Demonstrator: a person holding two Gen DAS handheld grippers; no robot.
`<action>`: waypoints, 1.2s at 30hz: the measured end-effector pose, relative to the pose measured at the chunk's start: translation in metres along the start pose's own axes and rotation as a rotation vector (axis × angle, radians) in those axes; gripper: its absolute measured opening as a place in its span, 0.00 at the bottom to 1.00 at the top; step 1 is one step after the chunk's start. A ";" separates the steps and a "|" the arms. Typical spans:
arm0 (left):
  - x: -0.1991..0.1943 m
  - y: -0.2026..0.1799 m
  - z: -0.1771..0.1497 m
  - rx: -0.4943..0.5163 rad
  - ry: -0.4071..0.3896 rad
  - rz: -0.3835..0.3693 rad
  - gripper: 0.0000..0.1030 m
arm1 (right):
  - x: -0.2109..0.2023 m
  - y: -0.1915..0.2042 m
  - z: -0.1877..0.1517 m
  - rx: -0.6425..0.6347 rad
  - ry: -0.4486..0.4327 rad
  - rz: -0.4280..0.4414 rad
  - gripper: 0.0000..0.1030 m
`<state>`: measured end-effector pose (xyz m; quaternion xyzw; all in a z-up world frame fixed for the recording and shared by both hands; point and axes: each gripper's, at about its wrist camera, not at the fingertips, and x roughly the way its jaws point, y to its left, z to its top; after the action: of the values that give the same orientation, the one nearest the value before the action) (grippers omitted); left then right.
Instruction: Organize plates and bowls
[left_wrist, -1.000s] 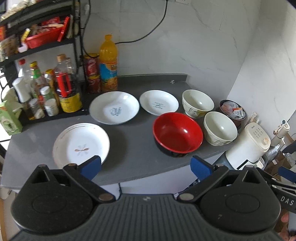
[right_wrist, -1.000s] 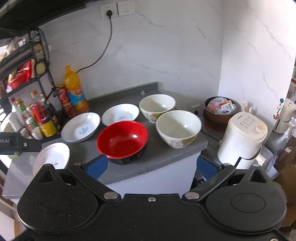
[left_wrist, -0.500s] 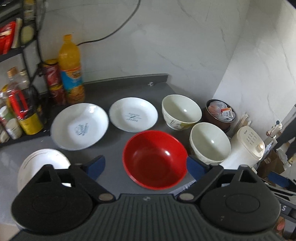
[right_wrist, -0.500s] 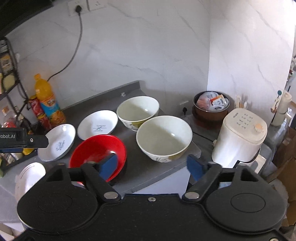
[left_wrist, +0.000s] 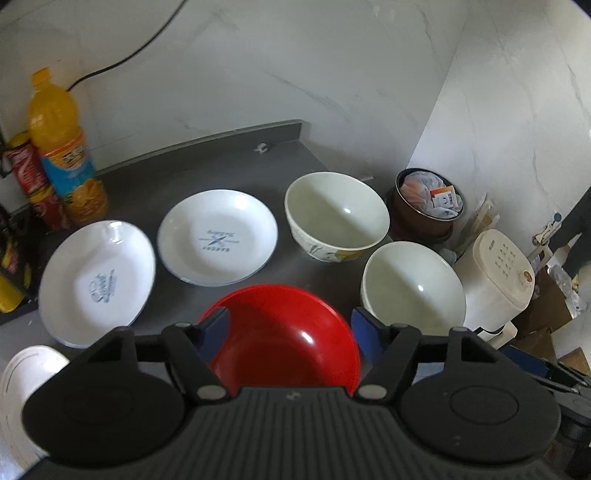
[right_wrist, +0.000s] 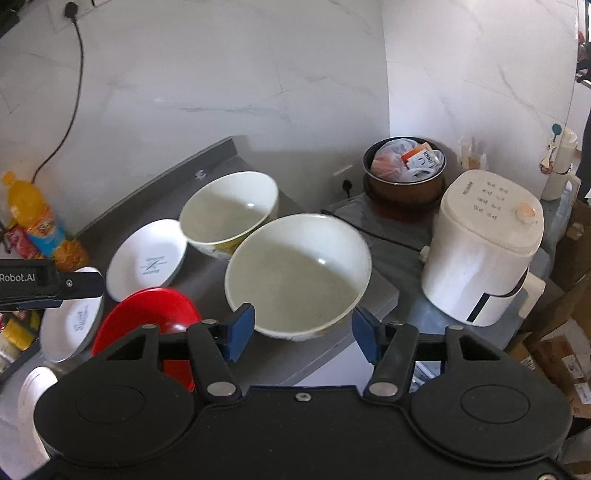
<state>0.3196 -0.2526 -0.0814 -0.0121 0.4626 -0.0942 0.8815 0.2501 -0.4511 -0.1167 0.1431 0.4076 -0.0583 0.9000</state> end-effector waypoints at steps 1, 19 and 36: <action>0.006 -0.003 0.003 0.010 0.005 -0.004 0.68 | 0.004 -0.001 0.002 0.005 0.002 -0.002 0.56; 0.094 -0.047 0.034 0.084 0.117 -0.056 0.40 | 0.067 -0.035 0.012 0.112 0.097 -0.056 0.39; 0.163 -0.066 0.032 0.106 0.224 -0.067 0.27 | 0.106 -0.039 0.008 0.108 0.156 -0.050 0.30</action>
<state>0.4258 -0.3483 -0.1887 0.0295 0.5517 -0.1487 0.8201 0.3169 -0.4895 -0.1993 0.1854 0.4763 -0.0912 0.8547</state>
